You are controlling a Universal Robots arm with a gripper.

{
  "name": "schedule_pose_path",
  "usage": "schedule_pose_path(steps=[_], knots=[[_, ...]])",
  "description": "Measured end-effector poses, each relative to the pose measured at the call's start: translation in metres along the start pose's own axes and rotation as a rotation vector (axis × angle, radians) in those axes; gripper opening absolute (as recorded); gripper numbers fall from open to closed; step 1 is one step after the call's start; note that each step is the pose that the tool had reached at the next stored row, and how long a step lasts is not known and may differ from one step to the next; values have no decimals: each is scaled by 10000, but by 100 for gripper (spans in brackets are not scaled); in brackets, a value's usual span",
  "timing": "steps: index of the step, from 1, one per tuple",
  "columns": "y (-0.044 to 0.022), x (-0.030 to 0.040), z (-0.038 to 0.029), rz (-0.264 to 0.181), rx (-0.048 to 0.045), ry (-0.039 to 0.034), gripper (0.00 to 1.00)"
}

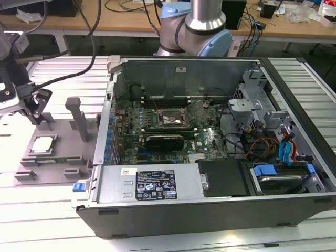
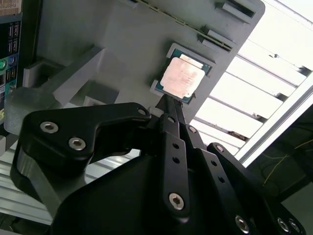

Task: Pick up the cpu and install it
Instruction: 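Pick up the cpu and move it towards the insertion slot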

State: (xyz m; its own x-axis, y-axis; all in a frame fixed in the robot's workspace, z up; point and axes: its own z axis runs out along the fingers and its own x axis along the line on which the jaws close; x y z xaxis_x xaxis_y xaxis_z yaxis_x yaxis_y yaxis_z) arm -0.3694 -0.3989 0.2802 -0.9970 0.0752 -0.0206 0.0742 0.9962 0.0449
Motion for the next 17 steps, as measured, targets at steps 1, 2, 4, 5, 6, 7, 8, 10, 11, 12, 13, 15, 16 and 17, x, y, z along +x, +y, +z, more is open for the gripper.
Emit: schedule_pose_path(steps=[1, 2, 4, 5, 6, 7, 8, 10, 11, 12, 13, 15, 16, 17], knots=[[0, 2, 6, 0, 1, 0, 11], [-1, 4, 11, 0, 0, 0, 11], [-1, 6, 22, 0, 0, 0, 11], [-2, 7, 35, 0, -1, -2, 11], [-2, 8, 45, 1, 0, 0, 11], [-3, 9, 58, 1, 0, -1, 11], [-4, 10, 78, 1, 0, -1, 11], [-8, 34, 127, 2, 2, 2, 11], [-9, 44, 141, 1, 0, -1, 11], [-10, 52, 150, 1, 0, -1, 11], [-13, 71, 170, 0, 0, -1, 11], [-14, 80, 184, 0, 0, -1, 11], [-15, 92, 199, 0, 0, -1, 11], [-16, 101, 208, 1, 0, 0, 11]])
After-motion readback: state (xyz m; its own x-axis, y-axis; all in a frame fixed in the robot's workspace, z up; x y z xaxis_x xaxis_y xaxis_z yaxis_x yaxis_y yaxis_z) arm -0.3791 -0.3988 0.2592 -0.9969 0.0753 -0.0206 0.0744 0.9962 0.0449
